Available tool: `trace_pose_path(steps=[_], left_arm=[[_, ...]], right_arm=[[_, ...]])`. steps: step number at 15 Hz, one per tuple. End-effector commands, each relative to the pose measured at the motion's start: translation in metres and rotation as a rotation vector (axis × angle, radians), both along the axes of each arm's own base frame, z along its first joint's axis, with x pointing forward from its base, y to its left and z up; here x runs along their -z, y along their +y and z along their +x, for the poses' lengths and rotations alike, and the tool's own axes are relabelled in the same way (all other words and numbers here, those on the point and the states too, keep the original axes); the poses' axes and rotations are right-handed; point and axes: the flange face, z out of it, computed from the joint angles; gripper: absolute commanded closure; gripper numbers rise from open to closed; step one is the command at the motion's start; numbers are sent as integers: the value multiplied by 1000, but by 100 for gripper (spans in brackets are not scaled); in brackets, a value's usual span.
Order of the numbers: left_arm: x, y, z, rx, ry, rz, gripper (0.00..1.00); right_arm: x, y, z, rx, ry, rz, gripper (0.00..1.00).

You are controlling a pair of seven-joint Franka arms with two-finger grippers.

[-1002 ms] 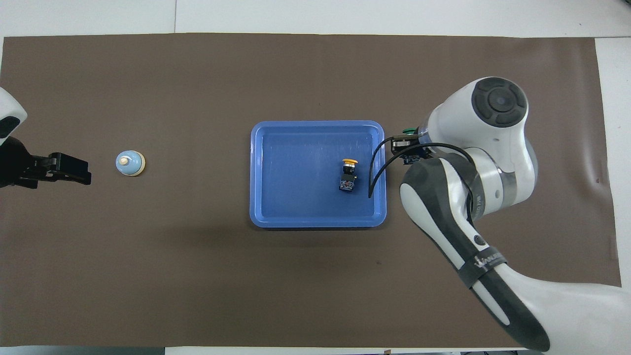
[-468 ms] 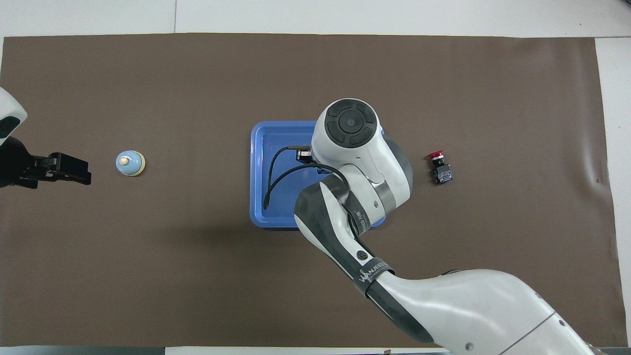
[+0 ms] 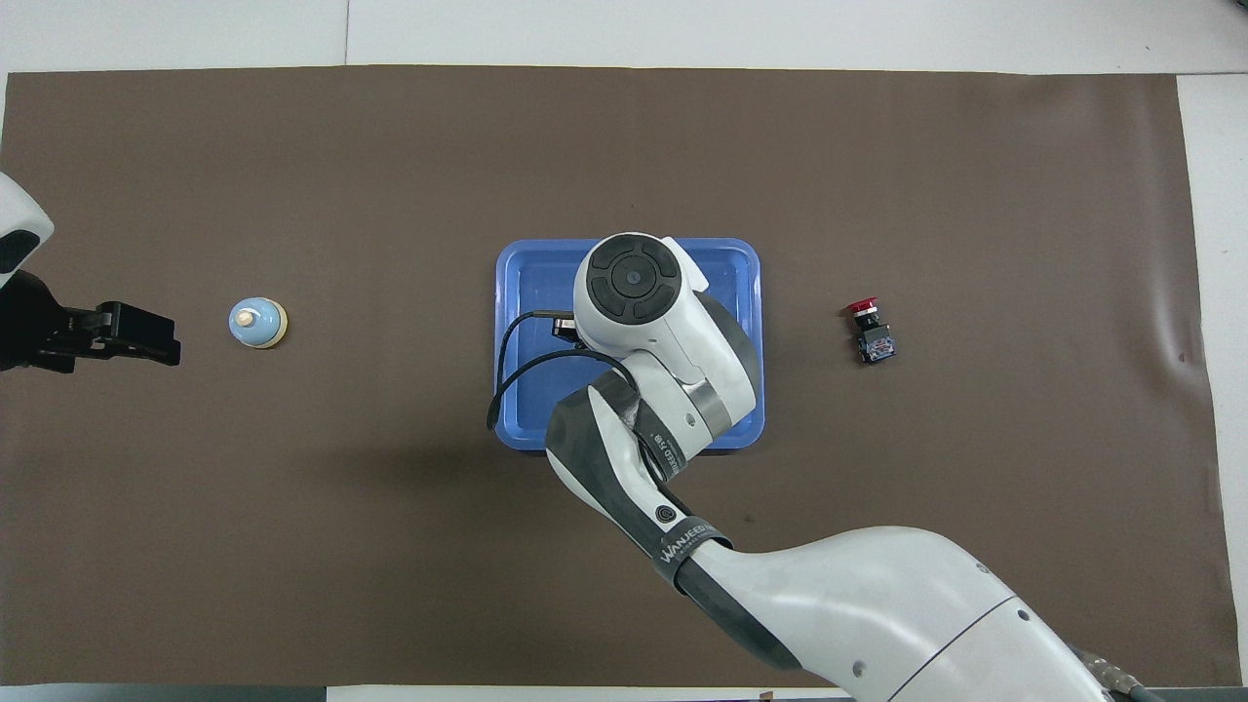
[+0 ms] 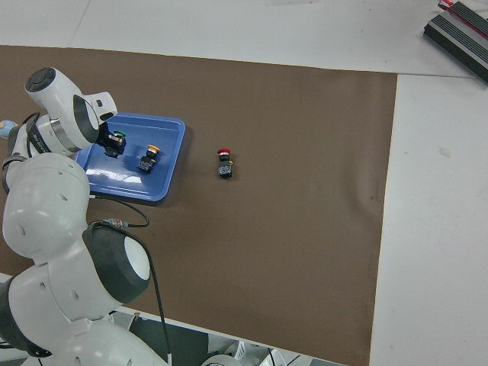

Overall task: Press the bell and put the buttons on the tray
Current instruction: 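Place the green button in the tray beside the yellow one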

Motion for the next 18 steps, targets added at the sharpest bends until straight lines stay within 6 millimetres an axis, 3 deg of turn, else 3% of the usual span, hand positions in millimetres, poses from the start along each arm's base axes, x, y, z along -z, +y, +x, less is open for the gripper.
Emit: trace_pose_path(steps=[1, 2, 3, 4, 6, 8, 10, 13, 17, 18], left_arm=[[-4, 2, -5, -5, -21, 12, 0], [-4, 2, -5, -5, -21, 12, 0], [-4, 2, -5, -5, -21, 12, 0], [-4, 2, -5, -5, -21, 12, 0], [-4, 2, -5, -5, -21, 12, 0], [-4, 2, -5, -5, -21, 12, 0], [-4, 2, -5, -5, -21, 12, 0], [-4, 2, -5, -5, -21, 12, 0], [-4, 2, -5, -5, -21, 12, 0], [-4, 2, -5, -5, -21, 12, 0]], right_arm=[[15, -10, -6, 17, -17, 5, 81], [15, -11, -5, 17, -16, 3, 74], [15, -11, -5, 20, -14, 3, 51], [13, -11, -5, 23, -12, 0, 1], [1, -6, -3, 26, 0, -9, 0], [-22, -19, 8, 29, 1, -37, 0], [-54, -54, 21, 28, -35, -60, 0], [-76, -117, 30, -139, -26, -84, 0], [-61, -219, 29, -275, -7, -99, 0], [-55, -237, 26, -313, -9, -101, 0]])
